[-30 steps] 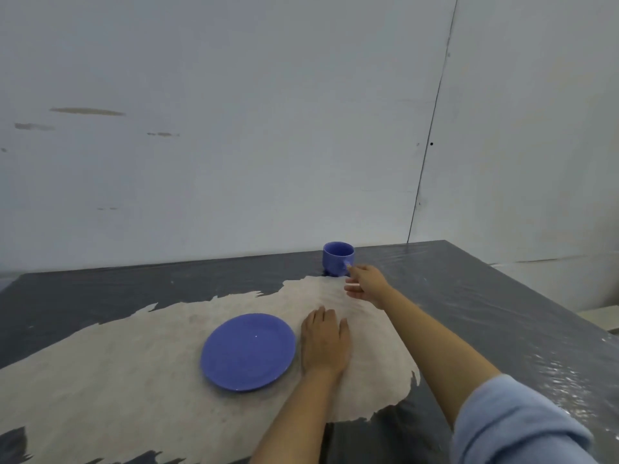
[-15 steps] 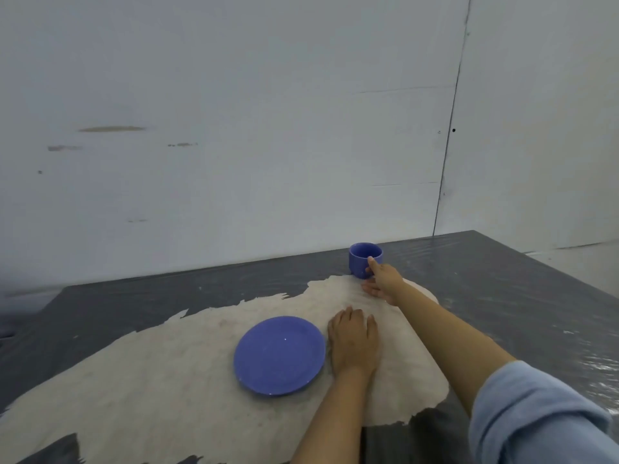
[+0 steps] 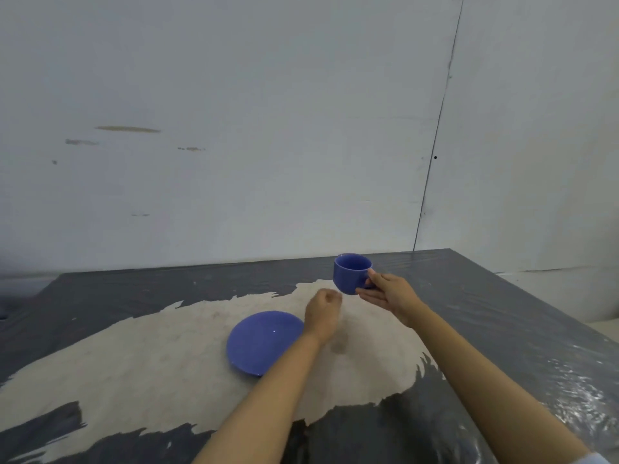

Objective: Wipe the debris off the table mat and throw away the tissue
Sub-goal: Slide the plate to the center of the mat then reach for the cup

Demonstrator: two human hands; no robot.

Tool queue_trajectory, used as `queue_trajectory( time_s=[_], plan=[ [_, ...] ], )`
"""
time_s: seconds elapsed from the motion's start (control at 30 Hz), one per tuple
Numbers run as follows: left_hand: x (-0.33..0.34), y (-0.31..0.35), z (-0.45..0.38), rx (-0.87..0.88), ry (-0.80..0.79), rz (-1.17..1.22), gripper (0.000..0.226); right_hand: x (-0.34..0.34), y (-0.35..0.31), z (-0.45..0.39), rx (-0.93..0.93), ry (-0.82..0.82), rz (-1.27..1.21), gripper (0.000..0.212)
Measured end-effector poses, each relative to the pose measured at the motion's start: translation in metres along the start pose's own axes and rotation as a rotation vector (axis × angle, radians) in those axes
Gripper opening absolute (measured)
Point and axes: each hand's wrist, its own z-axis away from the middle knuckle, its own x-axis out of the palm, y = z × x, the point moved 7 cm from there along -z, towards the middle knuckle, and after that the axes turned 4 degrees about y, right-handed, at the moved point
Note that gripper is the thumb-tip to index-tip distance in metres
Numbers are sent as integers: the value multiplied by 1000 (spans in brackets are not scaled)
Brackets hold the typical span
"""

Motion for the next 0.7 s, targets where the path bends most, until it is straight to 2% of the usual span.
queue_trajectory(
  time_s=[0.1,0.33,0.7],
  plan=[
    [-41,1,6,-32,101,140,24,26,-11,23,-18,-86,27,38],
    [-142,-24,21,-10,274,92,36,103,11,68,58,-248,51,31],
    [-198,-69,55,-16,352,1,38,129,56,92,158,-252,59,27]
  ],
)
